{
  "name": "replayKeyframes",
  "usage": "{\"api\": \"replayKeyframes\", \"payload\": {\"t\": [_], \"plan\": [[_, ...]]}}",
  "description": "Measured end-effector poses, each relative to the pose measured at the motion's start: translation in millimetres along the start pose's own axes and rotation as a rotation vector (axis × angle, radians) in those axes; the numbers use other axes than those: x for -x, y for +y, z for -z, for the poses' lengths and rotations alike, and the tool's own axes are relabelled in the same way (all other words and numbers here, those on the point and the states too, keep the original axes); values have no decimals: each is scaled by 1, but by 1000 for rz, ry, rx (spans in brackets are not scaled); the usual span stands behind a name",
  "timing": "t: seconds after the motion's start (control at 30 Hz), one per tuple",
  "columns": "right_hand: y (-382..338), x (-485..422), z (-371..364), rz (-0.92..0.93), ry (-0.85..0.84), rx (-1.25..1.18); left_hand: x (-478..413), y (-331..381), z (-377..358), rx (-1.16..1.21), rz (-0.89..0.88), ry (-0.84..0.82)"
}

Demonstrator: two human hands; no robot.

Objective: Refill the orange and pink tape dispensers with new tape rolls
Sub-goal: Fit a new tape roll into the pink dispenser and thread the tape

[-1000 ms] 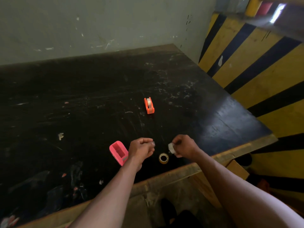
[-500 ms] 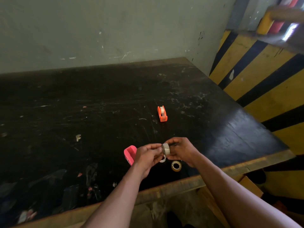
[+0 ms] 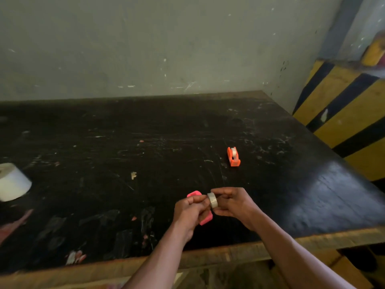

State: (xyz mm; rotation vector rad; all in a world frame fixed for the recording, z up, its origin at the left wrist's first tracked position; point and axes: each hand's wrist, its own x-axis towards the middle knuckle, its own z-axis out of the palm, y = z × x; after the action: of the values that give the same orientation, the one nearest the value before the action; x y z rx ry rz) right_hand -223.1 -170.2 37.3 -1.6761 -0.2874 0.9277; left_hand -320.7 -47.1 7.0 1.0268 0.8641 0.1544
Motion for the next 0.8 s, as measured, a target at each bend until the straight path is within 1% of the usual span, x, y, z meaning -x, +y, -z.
{"api": "replayKeyframes", "payload": {"t": [0.17, 0.4, 0.53, 0.7, 0.8], "plan": [[-2, -2, -19, 24, -89, 20, 2, 2, 20, 56, -37, 45], [2, -22, -27, 51, -137, 200, -7, -2, 28, -52, -84, 207], [0, -42, -17, 39, -202, 149, -21, -1, 17, -12, -89, 255], [-8, -69, 10, -30, -252, 102, -45, -2, -2, 50, -41, 289], [-13, -78, 24, -48, -303, 124, -53, -5, -17, 56, -31, 342]]}}
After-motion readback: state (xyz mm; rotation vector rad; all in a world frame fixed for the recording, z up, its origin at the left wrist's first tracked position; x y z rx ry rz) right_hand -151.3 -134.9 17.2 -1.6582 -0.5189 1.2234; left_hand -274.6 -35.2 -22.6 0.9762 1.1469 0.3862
